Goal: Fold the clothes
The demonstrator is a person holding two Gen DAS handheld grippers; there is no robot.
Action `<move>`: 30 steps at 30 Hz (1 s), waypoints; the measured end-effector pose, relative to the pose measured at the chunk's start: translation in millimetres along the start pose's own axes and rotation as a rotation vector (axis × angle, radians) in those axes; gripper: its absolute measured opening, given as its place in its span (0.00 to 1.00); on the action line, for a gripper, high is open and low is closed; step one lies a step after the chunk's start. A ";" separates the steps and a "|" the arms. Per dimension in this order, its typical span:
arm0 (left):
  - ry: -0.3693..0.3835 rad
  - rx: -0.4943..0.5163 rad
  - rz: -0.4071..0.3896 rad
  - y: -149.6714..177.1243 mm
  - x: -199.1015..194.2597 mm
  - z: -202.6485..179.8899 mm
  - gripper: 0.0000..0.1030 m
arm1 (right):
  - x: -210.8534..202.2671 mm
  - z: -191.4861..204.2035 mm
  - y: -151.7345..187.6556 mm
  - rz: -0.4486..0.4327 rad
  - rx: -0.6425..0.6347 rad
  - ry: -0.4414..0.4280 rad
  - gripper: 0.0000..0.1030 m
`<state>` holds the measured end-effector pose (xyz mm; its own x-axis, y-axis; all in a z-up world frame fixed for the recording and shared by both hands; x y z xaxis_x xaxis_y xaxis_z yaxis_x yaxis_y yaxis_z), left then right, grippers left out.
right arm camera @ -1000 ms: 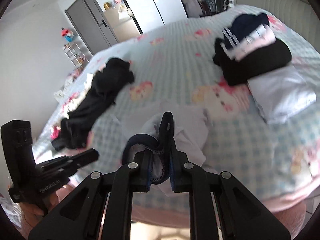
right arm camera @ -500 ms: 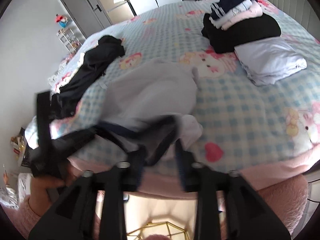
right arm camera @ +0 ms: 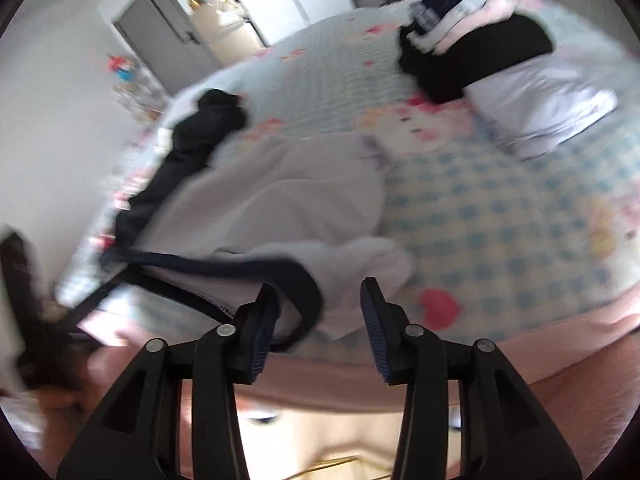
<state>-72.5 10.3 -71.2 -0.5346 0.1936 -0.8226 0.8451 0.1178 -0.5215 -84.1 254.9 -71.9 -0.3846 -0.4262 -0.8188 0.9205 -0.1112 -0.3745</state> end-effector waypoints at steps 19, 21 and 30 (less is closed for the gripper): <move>0.099 0.031 0.089 10.1 16.8 6.0 0.19 | 18.9 24.5 15.2 0.088 -0.148 0.155 0.43; 0.115 0.052 0.106 17.3 23.5 0.2 0.42 | 27.4 24.7 16.6 0.104 -0.160 0.214 0.43; 0.026 0.127 0.161 17.3 74.5 -20.4 0.48 | 10.8 0.1 10.6 -0.030 -0.071 0.333 0.21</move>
<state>-97.6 46.6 -136.9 -0.3907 0.2251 -0.8926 0.9115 -0.0407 -0.4092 -78.5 249.0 -84.7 -0.4232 -0.1054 -0.8999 0.9060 -0.0513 -0.4201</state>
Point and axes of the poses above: each gripper's, at about its wrist camera, not at the fingertips, and x roughly the way its jaws point, z to its left, y to its underside, the point moved 2 cm from there along x, roughly the way its jaws point, and after that the axes turned 11 degrees about z, right-handed, at the moved point
